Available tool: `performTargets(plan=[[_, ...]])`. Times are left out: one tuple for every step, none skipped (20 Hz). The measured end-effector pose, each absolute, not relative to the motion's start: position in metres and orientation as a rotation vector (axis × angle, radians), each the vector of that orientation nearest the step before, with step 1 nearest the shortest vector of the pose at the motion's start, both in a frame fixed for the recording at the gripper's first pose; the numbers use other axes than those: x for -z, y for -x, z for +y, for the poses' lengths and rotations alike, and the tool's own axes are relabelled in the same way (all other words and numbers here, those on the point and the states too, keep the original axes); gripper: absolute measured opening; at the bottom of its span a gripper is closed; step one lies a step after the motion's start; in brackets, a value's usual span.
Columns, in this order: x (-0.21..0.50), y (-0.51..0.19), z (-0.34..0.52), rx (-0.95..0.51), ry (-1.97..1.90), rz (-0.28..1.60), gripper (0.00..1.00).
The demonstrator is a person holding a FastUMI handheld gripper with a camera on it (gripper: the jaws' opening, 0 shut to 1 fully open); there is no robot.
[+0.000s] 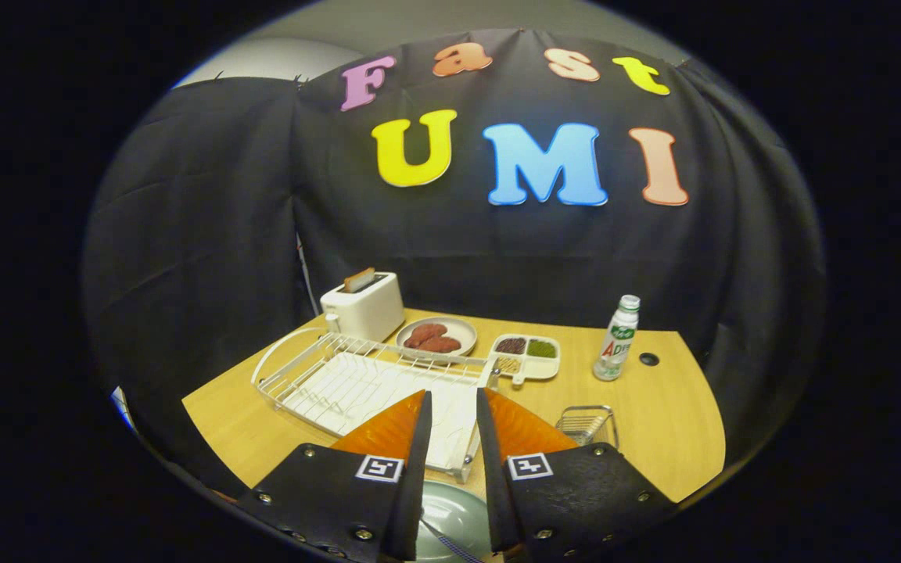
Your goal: Take the plate from the dish rack, then take the spoon from the basket and place it into the plate.
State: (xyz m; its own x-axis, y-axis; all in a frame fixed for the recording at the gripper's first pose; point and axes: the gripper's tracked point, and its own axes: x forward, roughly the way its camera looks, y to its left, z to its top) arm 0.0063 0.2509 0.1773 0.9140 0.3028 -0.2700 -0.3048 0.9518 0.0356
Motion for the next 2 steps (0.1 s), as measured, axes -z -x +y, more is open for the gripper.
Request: performTargets(plan=[[-0.191, -0.007, 0.234, -0.268, 0.001, 0.25, 0.34], [-0.21, -0.007, 0.22, -0.232, -0.012, 0.213, 0.34]])
